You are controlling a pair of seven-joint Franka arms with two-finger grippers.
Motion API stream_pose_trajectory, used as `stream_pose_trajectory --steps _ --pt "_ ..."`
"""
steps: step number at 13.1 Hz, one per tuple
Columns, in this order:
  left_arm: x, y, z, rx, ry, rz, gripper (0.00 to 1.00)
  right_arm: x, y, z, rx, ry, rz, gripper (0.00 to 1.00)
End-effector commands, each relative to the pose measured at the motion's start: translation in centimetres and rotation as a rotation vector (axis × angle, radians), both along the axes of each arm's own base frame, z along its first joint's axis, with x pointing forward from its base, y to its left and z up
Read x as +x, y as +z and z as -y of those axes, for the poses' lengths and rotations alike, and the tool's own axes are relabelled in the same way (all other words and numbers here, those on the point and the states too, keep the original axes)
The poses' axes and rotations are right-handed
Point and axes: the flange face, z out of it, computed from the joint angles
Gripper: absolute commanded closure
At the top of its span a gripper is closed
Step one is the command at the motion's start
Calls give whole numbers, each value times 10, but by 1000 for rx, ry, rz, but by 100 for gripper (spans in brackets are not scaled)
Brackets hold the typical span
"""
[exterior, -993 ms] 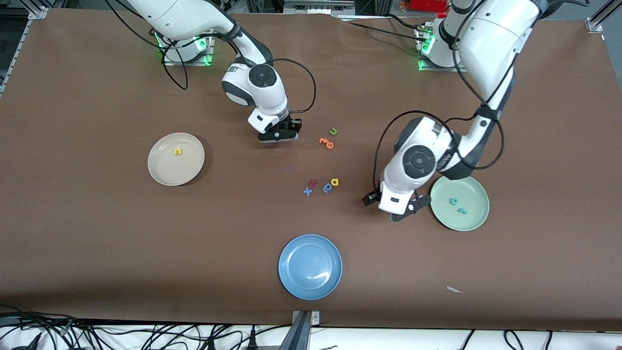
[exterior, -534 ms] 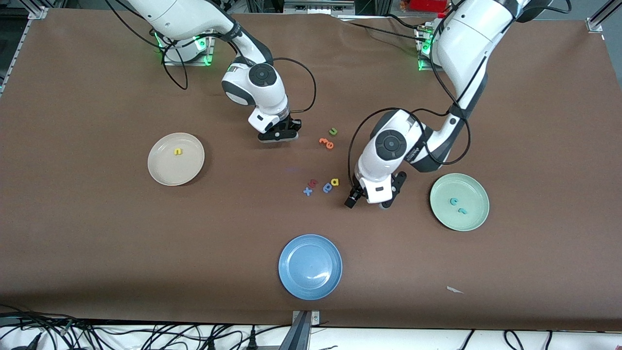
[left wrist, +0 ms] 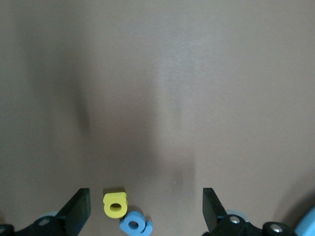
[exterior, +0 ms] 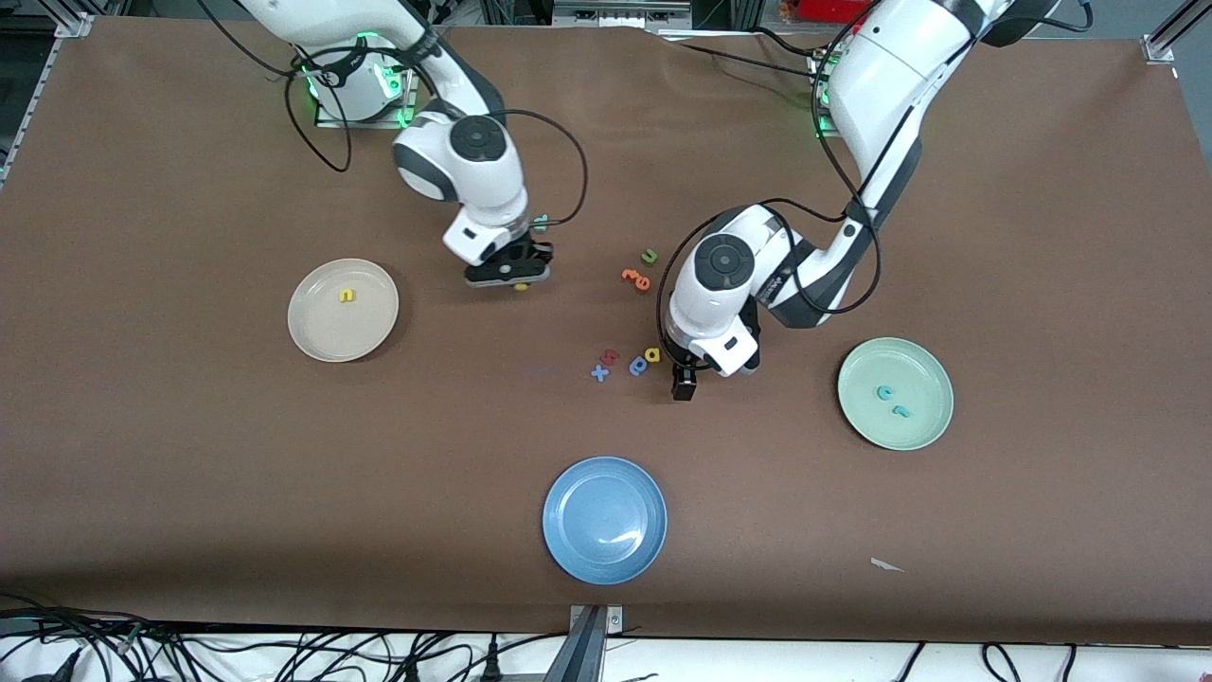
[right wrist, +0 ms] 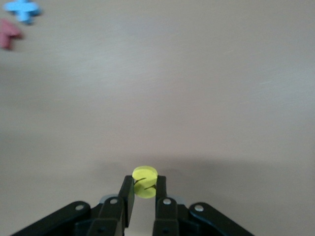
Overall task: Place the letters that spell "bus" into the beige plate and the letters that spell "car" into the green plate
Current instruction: 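Carry yellow 2 to the beige plate while the left gripper grasps yellow o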
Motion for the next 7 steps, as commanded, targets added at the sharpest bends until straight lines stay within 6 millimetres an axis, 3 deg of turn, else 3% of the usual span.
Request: stream_pose_trajectory --steps 1,4,7 --pt "-14 -21 17 24 63 2 0 -15 -2 68 -93 95 -25 100" --pt "-28 -29 33 26 95 -9 0 -3 -4 146 -156 200 -68 100" --pt "-36 -38 39 30 88 -21 3 14 0 186 -173 264 -83 100"
